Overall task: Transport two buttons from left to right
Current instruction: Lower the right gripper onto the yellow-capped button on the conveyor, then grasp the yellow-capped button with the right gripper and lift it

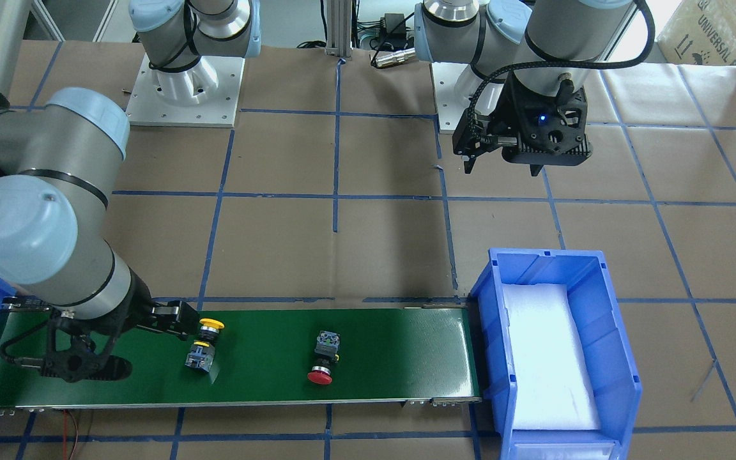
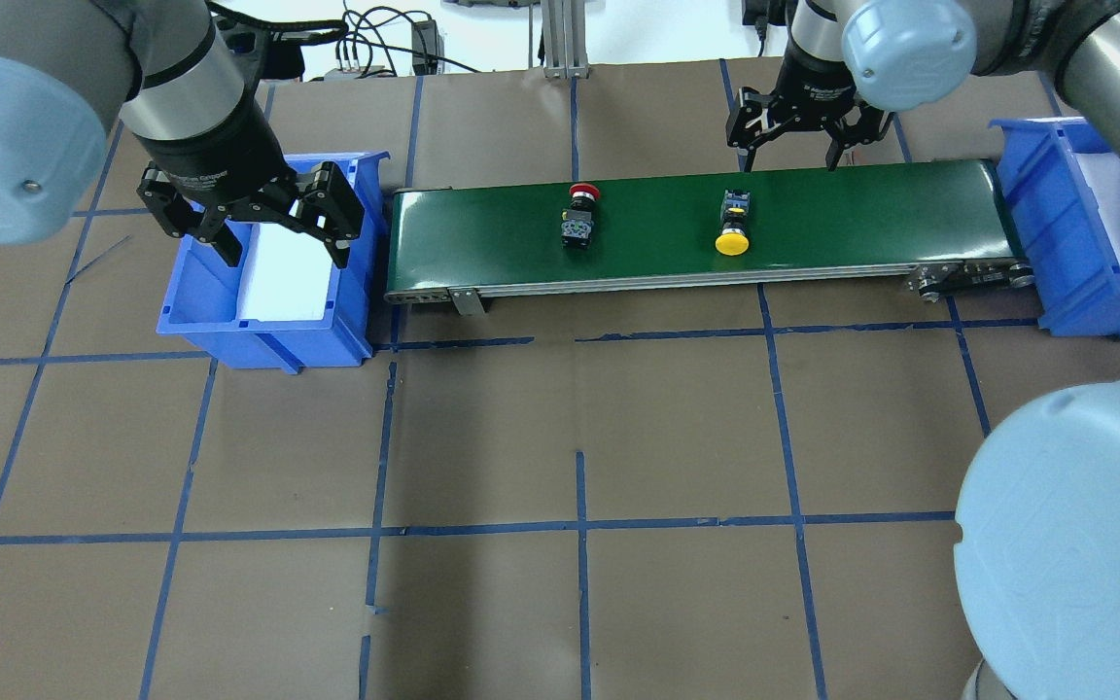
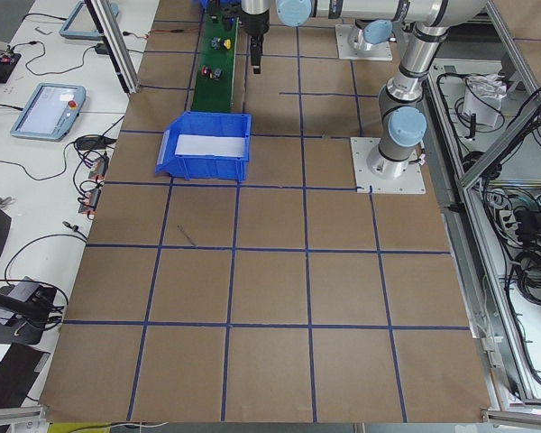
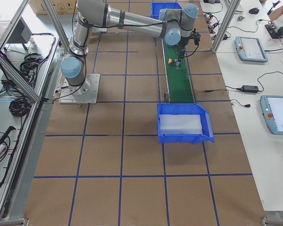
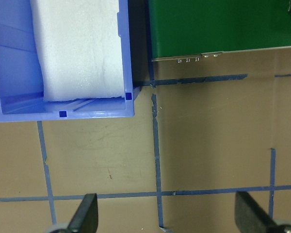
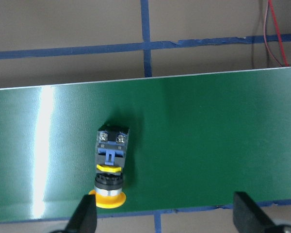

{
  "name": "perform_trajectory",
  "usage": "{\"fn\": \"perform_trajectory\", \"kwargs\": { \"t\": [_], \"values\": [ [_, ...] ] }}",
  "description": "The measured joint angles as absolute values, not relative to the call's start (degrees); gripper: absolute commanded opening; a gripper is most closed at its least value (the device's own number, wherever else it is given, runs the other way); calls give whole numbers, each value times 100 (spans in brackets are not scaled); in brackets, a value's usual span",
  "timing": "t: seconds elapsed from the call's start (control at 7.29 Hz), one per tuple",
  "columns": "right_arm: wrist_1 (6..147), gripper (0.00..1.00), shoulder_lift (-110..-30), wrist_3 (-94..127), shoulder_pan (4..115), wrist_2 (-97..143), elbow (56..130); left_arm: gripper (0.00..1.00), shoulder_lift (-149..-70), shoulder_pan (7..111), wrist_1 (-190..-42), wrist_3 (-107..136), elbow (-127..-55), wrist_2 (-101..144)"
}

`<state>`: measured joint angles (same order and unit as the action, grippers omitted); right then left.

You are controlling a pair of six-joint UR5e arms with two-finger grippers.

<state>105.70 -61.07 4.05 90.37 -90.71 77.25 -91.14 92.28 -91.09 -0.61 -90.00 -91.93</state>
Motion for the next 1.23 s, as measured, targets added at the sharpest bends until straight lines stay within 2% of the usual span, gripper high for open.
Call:
{"fn": "perform_trajectory", "kwargs": {
  "t": [0.27, 0.41, 0.69, 0.82, 1.23],
  "values": [
    [10712, 97, -5667, 697, 9096, -9043, 7744, 100, -9115, 9228, -9120, -61, -9000, -9193],
    [10720, 74, -5556, 778, 9110, -9038, 7740, 100, -9115, 9228, -9122, -61, -9000, -9193],
    [10675, 19, -5493, 821, 9088, -9039, 7730, 100, -9114, 9229, -9123, -62, -9000, -9193],
    [10628, 10, -5489, 814, 9063, -9053, 7721, 100, -9113, 9228, -9123, -62, -9000, -9193],
    [10468, 10, -5680, 584, 8974, -9086, 7610, 100, -9110, 9228, -9123, -61, -9000, -9193]
  ]
}}
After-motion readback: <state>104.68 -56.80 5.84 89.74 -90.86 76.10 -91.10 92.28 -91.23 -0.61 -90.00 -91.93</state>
